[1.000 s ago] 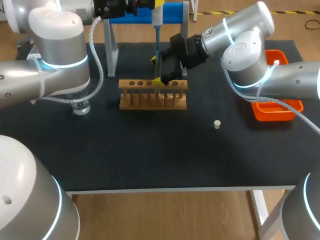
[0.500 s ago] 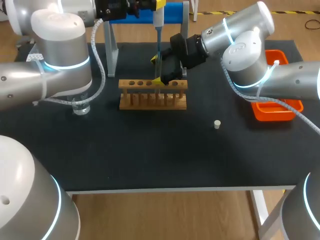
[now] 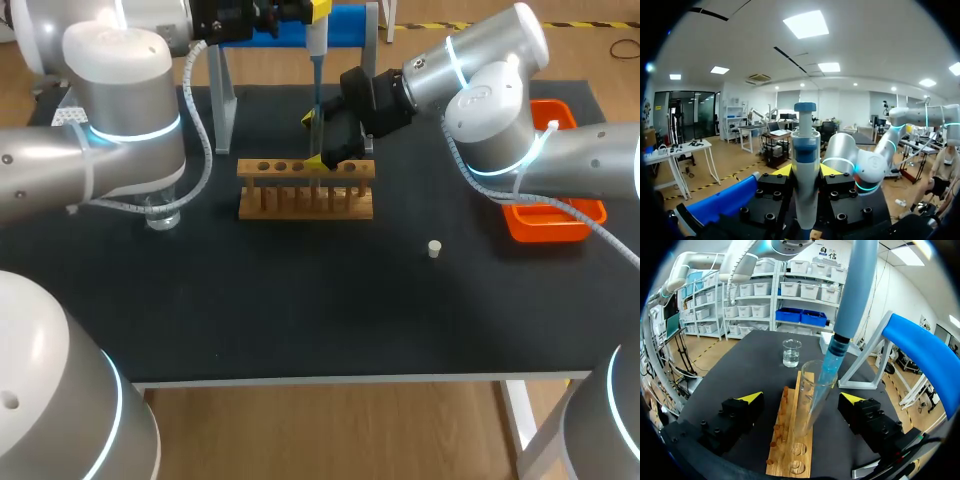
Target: Invert the test tube, pick up the pipette, mount the tip to pipette, aspirate from beaker and dispense into the tube, eject the tip, return the pipette, and cap with the stopper.
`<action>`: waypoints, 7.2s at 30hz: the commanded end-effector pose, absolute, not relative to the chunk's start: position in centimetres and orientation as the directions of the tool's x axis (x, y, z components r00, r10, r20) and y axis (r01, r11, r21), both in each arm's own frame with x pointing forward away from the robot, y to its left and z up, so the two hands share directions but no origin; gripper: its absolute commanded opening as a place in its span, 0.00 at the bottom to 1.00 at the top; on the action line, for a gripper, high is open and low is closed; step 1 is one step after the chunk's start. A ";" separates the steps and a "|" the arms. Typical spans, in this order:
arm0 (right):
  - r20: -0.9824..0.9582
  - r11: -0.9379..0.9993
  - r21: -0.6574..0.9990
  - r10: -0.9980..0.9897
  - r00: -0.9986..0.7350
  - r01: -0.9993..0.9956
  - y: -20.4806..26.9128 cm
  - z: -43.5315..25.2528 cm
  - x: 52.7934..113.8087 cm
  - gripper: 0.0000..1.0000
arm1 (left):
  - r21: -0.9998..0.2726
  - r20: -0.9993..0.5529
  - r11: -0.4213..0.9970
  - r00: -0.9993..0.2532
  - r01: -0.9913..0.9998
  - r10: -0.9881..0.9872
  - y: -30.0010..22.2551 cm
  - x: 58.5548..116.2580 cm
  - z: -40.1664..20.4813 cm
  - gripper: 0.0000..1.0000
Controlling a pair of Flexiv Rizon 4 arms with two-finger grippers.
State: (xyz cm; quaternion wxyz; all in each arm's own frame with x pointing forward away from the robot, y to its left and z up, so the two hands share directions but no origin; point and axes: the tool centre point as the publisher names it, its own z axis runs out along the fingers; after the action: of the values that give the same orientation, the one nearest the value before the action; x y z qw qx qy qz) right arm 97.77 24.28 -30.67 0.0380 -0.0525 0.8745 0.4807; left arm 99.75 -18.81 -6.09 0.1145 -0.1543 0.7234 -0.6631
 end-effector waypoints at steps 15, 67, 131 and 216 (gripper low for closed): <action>-0.115 0.536 0.835 -0.057 -0.992 -0.128 24.2 -30.5 97.7 1.00 | -0.996 0.036 0.062 -0.922 -0.065 -0.385 -18.8 99.4 -6.0 0.00; -0.115 0.536 0.835 -0.057 -0.992 -0.128 24.2 -30.5 97.7 1.00 | -0.995 -0.056 0.093 -0.927 0.023 -0.372 -19.4 97.8 -7.0 0.00; -0.115 0.536 0.835 -0.057 -0.992 -0.128 24.2 -30.5 97.7 1.00 | -0.995 -0.068 0.095 -0.924 0.034 -0.376 -19.5 97.9 -8.3 0.00; -0.120 0.183 0.978 0.131 -0.984 -0.094 14.1 -3.5 94.0 1.00 | -0.995 -0.068 0.095 -0.924 0.034 -0.376 -19.5 97.9 -8.3 0.00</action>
State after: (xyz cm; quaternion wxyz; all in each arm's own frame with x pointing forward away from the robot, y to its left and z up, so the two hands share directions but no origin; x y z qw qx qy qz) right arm 93.47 13.62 -4.24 0.0914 0.0130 0.7593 0.6441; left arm 97.91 -19.31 -8.24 0.1522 -0.1167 0.7251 -0.6614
